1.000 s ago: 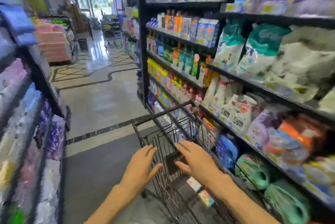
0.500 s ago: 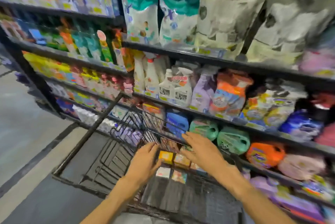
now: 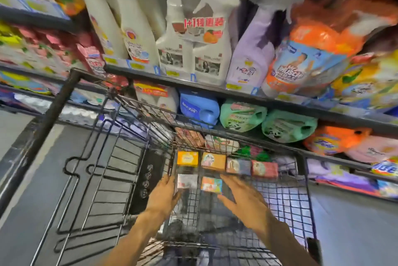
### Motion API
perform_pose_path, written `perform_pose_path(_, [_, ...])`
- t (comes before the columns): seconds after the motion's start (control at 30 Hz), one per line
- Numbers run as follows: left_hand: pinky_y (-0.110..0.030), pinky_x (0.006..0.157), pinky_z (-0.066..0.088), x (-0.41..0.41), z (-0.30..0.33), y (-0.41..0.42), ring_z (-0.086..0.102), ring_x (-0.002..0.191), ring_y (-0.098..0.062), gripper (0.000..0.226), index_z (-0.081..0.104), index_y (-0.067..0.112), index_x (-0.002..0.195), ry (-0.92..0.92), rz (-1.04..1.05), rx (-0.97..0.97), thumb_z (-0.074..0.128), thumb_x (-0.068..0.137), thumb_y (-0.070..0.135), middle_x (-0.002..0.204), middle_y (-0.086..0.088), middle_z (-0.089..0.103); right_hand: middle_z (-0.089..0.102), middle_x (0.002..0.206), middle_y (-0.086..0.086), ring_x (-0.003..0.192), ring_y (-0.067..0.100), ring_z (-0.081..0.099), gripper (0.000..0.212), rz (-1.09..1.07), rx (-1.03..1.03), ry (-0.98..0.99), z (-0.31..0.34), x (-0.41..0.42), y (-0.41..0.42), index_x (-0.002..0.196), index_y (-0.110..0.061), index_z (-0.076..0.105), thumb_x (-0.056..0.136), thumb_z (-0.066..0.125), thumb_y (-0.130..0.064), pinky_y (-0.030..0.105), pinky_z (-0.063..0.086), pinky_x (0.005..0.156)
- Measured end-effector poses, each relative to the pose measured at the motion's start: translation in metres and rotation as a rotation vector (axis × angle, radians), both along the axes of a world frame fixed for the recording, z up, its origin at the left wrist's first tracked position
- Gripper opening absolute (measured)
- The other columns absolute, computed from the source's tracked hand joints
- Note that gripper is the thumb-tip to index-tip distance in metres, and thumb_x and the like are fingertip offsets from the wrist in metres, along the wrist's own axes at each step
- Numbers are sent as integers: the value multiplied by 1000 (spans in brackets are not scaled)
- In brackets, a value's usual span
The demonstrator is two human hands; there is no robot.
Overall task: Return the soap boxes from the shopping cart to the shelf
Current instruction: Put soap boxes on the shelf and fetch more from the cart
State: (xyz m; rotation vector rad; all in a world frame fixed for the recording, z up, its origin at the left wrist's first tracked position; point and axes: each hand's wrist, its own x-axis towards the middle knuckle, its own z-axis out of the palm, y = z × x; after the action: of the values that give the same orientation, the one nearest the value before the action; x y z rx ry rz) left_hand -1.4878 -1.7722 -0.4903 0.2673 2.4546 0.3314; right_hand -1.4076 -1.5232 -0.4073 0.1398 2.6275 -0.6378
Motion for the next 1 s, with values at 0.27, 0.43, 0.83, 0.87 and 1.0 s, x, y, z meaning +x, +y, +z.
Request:
perform_pose_path(0.27, [-41, 97, 47, -34, -147, 15, 53, 125, -32, 53, 37, 12, 143, -100, -80, -108, 59, 96, 22, 143, -10, 46, 50, 145, -4, 132, 20, 48, 66, -153, -101, -111, -117, 13, -14, 148, -30, 40, 92, 46, -65, 38, 42, 108])
perform_pose_path(0.43, [-48, 82, 57, -41, -221, 14, 64, 103, -34, 47, 46, 24, 129, -120, 11, -34, 61, 87, 9, 140, -12, 47, 42, 150, -12, 139, 12, 39, 59, -192, -123, -110, -165, 21, -6, 149, -32, 37, 96, 45, -58, 37, 35, 115])
perform_pose_path(0.83, [-37, 80, 54, -28, -208, 14, 62, 99, -23, 67, 39, 18, 121, -124, 109, 155, 87, 73, 18, 118, 0, 55, 58, 126, -12, 112, 7, 58, 64, -149, 46, -100, -191, 17, 0, 139, -28, 46, 90, 28, -66, 21, 47, 96])
perform_pose_path(0.87, [-39, 82, 55, -26, -205, 14, 62, 98, -21, 69, 39, 20, 121, -164, 157, 185, 88, 73, 20, 116, 1, 55, 60, 118, -12, 103, 5, 60, 55, -162, 74, -107, -195, 16, 1, 135, -28, 47, 93, 35, -61, 20, 50, 90])
perform_pose_path(1.0, [-39, 92, 57, -24, -205, 5, 64, 105, -13, 82, 43, 25, 122, -336, 355, 337, 92, 59, 42, 120, 3, 59, 59, 115, -10, 100, 9, 60, 43, -285, 47, -132, -197, 5, 2, 134, -28, 49, 95, 58, -43, 28, 53, 87])
